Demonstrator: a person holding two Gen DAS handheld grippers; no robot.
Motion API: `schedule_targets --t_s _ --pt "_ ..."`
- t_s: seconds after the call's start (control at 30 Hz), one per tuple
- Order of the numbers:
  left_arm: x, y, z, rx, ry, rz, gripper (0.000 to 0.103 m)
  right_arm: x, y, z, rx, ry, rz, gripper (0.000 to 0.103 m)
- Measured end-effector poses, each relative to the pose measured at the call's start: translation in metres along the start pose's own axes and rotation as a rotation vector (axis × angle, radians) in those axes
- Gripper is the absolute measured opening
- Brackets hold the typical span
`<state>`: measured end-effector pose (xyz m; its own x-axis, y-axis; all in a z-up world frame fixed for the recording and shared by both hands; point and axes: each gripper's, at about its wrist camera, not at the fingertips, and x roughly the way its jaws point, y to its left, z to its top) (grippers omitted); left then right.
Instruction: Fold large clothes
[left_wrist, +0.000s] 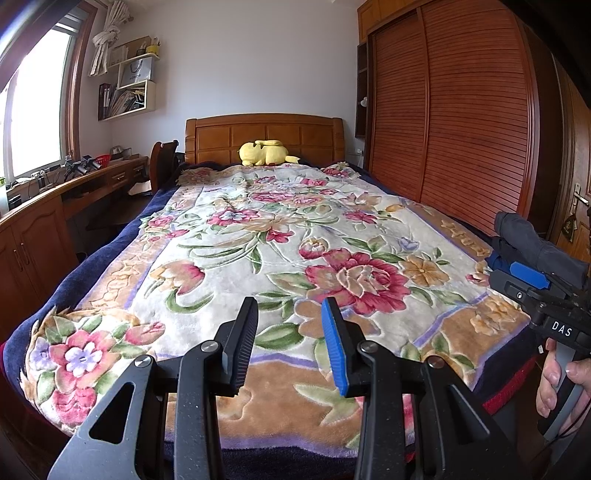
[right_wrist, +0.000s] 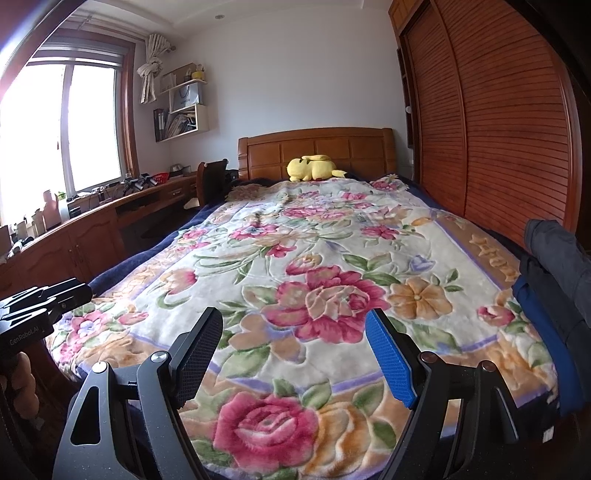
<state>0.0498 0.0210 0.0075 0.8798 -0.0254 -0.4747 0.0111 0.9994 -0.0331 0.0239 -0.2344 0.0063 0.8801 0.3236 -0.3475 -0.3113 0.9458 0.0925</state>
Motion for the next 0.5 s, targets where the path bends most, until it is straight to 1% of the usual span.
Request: schedule_targets --t_s 0.5 --pt "-0.0007 -0.0006 0.0005 0.001 0.0 0.0 0.037 -0.0006 0.0017 0.0012 0.001 -0.004 0.001 0.081"
